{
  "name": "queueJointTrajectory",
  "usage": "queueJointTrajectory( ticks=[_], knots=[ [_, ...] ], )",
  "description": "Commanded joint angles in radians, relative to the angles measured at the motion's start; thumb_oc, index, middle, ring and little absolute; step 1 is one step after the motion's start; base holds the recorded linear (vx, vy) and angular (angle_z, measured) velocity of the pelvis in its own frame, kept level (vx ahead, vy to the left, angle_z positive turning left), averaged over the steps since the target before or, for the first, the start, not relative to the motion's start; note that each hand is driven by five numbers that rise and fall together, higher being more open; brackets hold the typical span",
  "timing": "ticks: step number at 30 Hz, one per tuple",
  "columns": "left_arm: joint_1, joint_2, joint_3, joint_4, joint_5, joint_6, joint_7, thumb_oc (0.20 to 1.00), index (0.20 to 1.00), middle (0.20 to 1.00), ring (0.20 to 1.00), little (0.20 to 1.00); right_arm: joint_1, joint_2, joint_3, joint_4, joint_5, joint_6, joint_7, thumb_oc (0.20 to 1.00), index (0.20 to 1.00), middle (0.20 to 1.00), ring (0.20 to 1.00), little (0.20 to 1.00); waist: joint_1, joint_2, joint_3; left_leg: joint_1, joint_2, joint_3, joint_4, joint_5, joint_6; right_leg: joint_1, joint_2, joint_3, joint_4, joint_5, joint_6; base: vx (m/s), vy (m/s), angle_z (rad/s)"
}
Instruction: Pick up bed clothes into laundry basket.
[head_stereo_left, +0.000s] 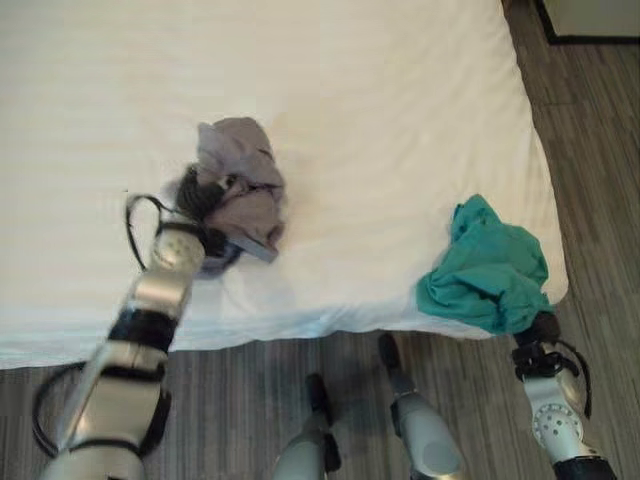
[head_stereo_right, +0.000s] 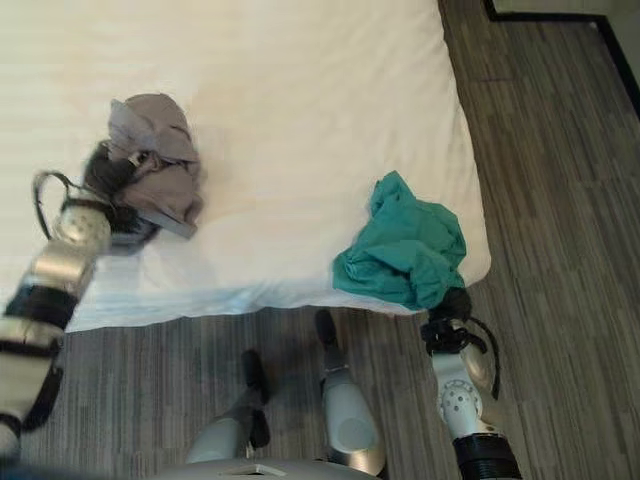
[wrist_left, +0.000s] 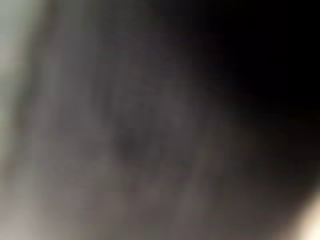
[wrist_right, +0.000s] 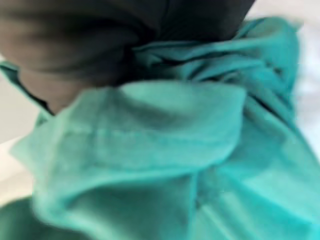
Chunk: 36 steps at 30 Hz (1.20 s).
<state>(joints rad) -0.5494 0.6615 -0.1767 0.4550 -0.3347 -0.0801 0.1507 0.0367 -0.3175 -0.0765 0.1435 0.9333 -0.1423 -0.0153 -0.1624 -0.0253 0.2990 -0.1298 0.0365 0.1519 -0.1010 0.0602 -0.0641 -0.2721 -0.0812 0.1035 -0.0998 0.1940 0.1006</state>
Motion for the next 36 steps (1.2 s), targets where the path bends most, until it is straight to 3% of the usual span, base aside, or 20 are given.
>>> queueJointTrajectory(
  ticks=[1, 7, 12, 18, 19, 21, 26, 28, 29, 30, 31, 32, 34, 36],
  knots=[
    [0.108, -0.061, 0.128, -0.099, -0.175, -0.111, 0.004, 0.2, 0.2, 0.2, 0.2, 0.2, -0.03, -0.021, -0.115, -0.017, -0.112, -0.06, -0.052, 0.2, 0.2, 0.2, 0.2, 0.2, 0.031, 0.036, -0.113, 0.046, 0.006, -0.029, 0.014, -0.041, -0.014, 0.124, -0.027, -0.054, 0.024, -0.094, 0.058, 0.05, 0.008, 0.02],
    [0.425, -0.198, 0.312, -0.308, -0.257, -0.148, -0.038, 0.2, 0.2, 0.2, 0.2, 0.2, -0.009, -0.03, -0.204, -0.012, -0.237, -0.059, -0.06, 0.2, 0.2, 0.2, 0.2, 0.2, 0.048, 0.037, -0.195, 0.131, 0.007, -0.04, 0.014, -0.06, -0.005, 0.209, -0.022, -0.06, 0.035, -0.119, 0.05, 0.06, 0.022, 0.1],
    [0.538, -0.29, 0.321, -0.32, -0.248, -0.128, -0.048, 0.2, 0.2, 0.2, 0.2, 0.2, 0.023, 0.002, -0.195, -0.015, -0.233, -0.046, -0.043, 0.2, 0.2, 0.2, 0.2, 0.2, 0.053, 0.032, -0.232, 0.17, 0.009, -0.048, 0.014, -0.068, 0.002, 0.246, -0.021, -0.07, 0.05, -0.138, 0.043, 0.02, 0.008, 0.06],
    [0.622, -0.402, 0.277, -0.327, -0.334, -0.114, -0.096, 0.2, 0.2, 0.2, 0.2, 0.2, 0.071, 0.027, -0.157, -0.057, -0.242, -0.03, 0.002, 0.2, 0.2, 0.2, 0.2, 0.2, 0.059, 0.02, -0.266, 0.199, 0.007, -0.056, 0.014, -0.075, 0.015, 0.278, -0.02, -0.077, 0.061, -0.156, 0.036, 0.01, -0.004, 0.07],
    [0.662, -0.354, 0.387, -0.425, -0.173, -0.2, -0.011, 0.2, 0.2, 0.2, 0.2, 0.2, 0.045, -0.062, -0.063, -0.061, -0.227, -0.035, 0.044, 0.2, 0.2, 0.2, 0.2, 0.2, 0.109, -0.026, -0.224, 0.193, 0.086, -0.095, 0.014, -0.061, -0.039, 0.234, 0.009, -0.192, 0.092, -0.149, 0.017, -0.01, 0.064, -0.01],
    [0.635, -0.353, 0.359, -0.438, -0.183, -0.205, -0.018, 0.2, 0.2, 0.2, 0.2, 0.2, 0.055, -0.053, -0.087, -0.063, -0.25, -0.046, 0.017, 0.2, 0.2, 0.2, 0.2, 0.2, 0.092, -0.012, -0.223, 0.197, 0.064, -0.118, 0.014, -0.057, -0.029, 0.234, 0.002, -0.174, 0.115, -0.15, 0.018, -0.01, 0.167, 0.02],
    [0.648, -0.325, 0.366, -0.424, -0.154, -0.202, -0.014, 0.2, 0.2, 0.2, 0.2, 0.2, 0.043, -0.038, -0.084, -0.052, -0.232, -0.044, 0.027, 0.2, 0.2, 0.2, 0.2, 0.2, 0.097, -0.011, -0.208, 0.209, 0.044, -0.117, 0.018, -0.068, -0.005, 0.236, -0.018, -0.138, 0.145, -0.148, 0.026, -0.01, 0.118, 0.1],
    [0.64, -0.308, 0.371, -0.406, -0.137, -0.198, -0.008, 0.2, 0.2, 0.2, 0.2, 0.2, 0.028, -0.05, -0.103, -0.067, -0.236, -0.054, 0.02, 0.2, 0.2, 0.2, 0.2, 0.2, 0.093, -0.021, -0.192, 0.184, 0.032, -0.101, 0.111, -0.091, -0.009, 0.236, -0.039, -0.129, 0.145, -0.136, 0.029, -0.09, 0.083, -0.02],
    [0.634, -0.299, 0.381, -0.402, -0.144, -0.204, -0.001, 0.2, 0.2, 0.2, 0.2, 0.2, 0.017, -0.059, -0.106, -0.082, -0.248, -0.064, 0.017, 0.2, 0.2, 0.2, 0.2, 0.2, 0.1, -0.03, -0.175, 0.137, 0.014, -0.149, 0.221, -0.101, -0.019, 0.223, -0.043, -0.101, 0.145, -0.121, 0.025, -0.16, 0.124, 0.05],
    [0.627, -0.291, 0.391, -0.402, -0.164, -0.21, 0.008, 0.2, 0.2, 0.2, 0.2, 0.2, -0.004, -0.071, -0.101, -0.084, -0.259, -0.073, 0.006, 0.2, 0.2, 0.2, 0.2, 0.2, 0.111, -0.035, -0.167, 0.107, -0.007, -0.241, 0.277, -0.112, -0.031, 0.202, -0.037, -0.053, 0.148, -0.115, 0.028, -0.2, 0.17, -0.05],
    [0.622, -0.289, 0.401, -0.404, -0.177, -0.213, 0.026, 0.2, 0.2, 0.2, 0.2, 0.2, -0.012, -0.087, -0.106, -0.085, -0.276, -0.081, -0.006, 0.2, 0.2, 0.2, 0.2, 0.2, 0.12, -0.043, -0.16, 0.1, -0.03, -0.349, 0.293, -0.118, -0.034, 0.175, -0.031, 0.014, 0.156, -0.081, 0.042, -0.09, 0.207, -0.52],
    [0.616, -0.289, 0.411, -0.397, -0.181, -0.214, 0.046, 0.2, 0.2, 0.2, 0.2, 0.2, -0.005, -0.099, -0.12, -0.083, -0.296, -0.076, -0.013, 0.2, 0.2, 0.2, 0.2, 0.2, 0.108, -0.045, -0.166, 0.108, -0.031, -0.386, 0.261, -0.152, -0.019, 0.162, -0.026, 0.056, 0.153, -0.07, 0.059, -0.03, 0.242, -1.27],
    [0.609, -0.289, 0.435, -0.377, -0.21, -0.214, 0.037, 0.2, 0.2, 0.2, 0.2, 0.2, 0.059, -0.097, -0.208, -0.081, -0.327, -0.057, -0.034, 0.2, 0.2, 0.2, 0.2, 0.2, 0.06, -0.032, -0.185, 0.197, 0.0, -0.301, 0.078, -0.136, 0.016, 0.14, -0.012, 0.113, 0.14, -0.018, 0.095, 0.01, 0.307, -1.66],
    [0.61, -0.27, 0.46, -0.382, -0.21, -0.218, 0.036, 0.2, 0.2, 0.2, 0.2, 0.2, 0.103, -0.079, -0.278, -0.061, -0.325, -0.07, -0.053, 0.2, 0.2, 0.2, 0.2, 0.2, 0.018, -0.037, -0.182, 0.226, -0.004, -0.213, 0.045, -0.117, 0.027, 0.11, -0.025, 0.145, 0.11, 0.055, 0.131, -0.03, 0.243, -1.62]
  ],
)
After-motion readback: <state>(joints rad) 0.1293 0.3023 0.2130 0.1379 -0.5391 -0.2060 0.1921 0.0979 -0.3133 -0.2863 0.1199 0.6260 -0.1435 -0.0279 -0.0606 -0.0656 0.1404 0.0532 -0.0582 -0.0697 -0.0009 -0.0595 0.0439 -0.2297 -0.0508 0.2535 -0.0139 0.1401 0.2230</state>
